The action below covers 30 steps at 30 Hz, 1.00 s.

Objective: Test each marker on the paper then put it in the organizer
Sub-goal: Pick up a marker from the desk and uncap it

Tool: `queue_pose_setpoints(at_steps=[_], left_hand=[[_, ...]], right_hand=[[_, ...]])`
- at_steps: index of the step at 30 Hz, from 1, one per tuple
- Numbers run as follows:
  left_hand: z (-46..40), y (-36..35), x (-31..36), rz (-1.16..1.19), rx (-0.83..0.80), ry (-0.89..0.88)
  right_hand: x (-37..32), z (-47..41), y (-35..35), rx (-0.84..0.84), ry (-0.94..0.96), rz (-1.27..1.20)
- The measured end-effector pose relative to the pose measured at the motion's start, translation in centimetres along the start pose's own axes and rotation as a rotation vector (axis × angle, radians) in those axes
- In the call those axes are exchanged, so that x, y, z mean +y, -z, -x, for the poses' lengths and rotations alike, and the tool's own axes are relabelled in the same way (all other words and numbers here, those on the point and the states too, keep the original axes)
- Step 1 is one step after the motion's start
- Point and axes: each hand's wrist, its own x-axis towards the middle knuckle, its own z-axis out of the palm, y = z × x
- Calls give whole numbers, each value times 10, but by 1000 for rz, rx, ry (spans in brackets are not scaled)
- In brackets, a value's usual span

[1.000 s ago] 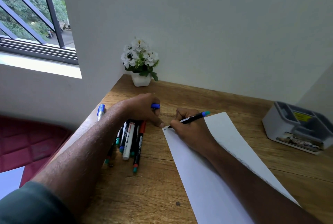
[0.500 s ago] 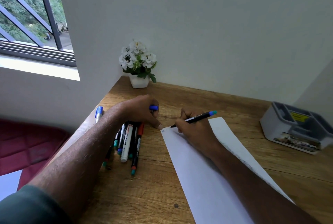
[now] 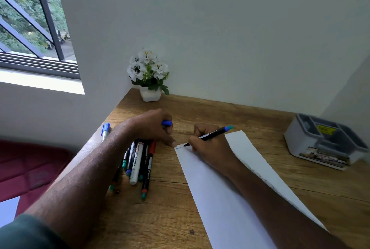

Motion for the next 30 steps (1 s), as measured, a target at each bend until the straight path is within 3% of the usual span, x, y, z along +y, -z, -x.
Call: queue_pose_setpoints(at_steps=[30], left_hand=[[-3,-1,-3,3,2,-1]], right_hand=[[4,-1,-1,-20,-11,89]])
